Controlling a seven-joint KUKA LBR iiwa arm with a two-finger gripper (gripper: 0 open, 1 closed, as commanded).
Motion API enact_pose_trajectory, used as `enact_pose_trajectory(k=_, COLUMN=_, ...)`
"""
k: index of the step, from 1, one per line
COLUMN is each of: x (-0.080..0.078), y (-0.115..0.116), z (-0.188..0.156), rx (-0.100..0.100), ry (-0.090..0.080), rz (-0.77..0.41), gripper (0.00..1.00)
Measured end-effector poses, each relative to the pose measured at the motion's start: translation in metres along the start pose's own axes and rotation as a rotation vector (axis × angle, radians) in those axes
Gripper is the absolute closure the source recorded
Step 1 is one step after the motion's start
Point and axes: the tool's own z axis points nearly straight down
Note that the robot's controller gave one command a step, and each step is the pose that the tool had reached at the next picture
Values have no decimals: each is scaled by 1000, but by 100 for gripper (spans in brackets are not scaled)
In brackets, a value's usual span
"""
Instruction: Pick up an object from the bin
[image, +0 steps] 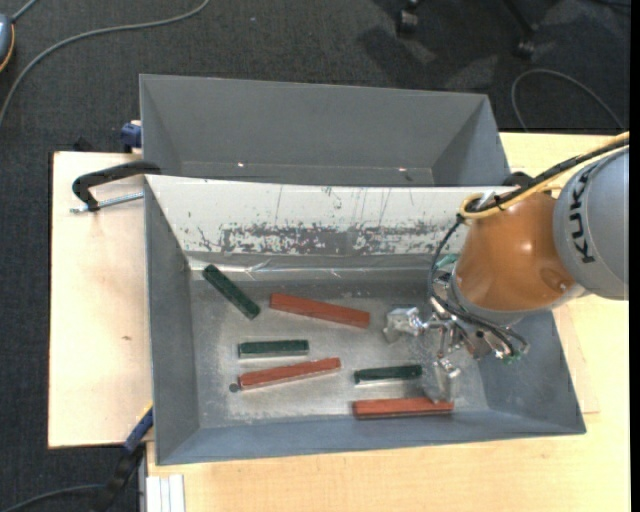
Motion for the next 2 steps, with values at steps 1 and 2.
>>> enact_pose_trajectory(k=1, x=-1, y=-1, z=-2, rx=2, ry=-3, rz=0, gripper=100)
enact_pose_trajectory(k=2, x=-20, y=12, z=-153, rx=9, ry=-15, rz=9, gripper=100)
